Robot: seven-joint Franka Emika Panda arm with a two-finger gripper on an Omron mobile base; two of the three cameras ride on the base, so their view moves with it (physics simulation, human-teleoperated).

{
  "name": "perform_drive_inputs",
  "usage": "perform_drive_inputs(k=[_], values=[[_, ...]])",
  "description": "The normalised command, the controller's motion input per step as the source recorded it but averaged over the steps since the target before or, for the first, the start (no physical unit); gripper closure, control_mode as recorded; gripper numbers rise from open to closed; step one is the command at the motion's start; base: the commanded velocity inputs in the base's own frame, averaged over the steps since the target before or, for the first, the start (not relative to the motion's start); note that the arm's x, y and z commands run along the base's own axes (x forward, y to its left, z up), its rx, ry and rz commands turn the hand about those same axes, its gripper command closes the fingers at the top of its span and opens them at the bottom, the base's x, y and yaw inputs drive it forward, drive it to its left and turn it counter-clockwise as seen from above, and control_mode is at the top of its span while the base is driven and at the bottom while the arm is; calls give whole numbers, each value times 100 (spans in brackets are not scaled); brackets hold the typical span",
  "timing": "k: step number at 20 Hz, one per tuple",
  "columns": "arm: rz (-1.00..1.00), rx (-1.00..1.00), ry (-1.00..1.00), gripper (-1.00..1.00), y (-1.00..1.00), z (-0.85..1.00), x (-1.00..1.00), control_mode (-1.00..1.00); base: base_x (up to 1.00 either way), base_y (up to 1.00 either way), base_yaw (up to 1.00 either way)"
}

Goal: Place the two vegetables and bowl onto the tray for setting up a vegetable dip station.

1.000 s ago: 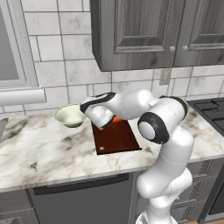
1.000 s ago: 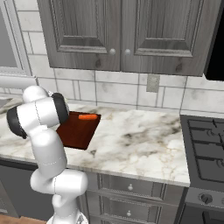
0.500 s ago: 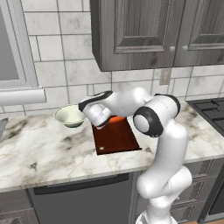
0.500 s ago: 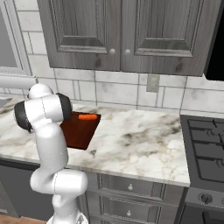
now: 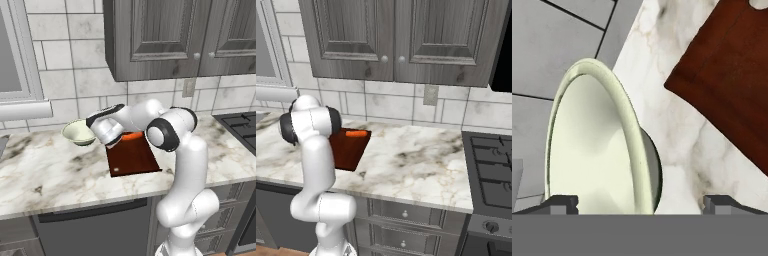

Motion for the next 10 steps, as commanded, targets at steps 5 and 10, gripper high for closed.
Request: perform_drive_inputs(k=[5,10], values=[[0,0,0,-100,5,-18,17,-100,0,0,0],[0,0,0,-100,3,-10,20,-100,0,0,0]])
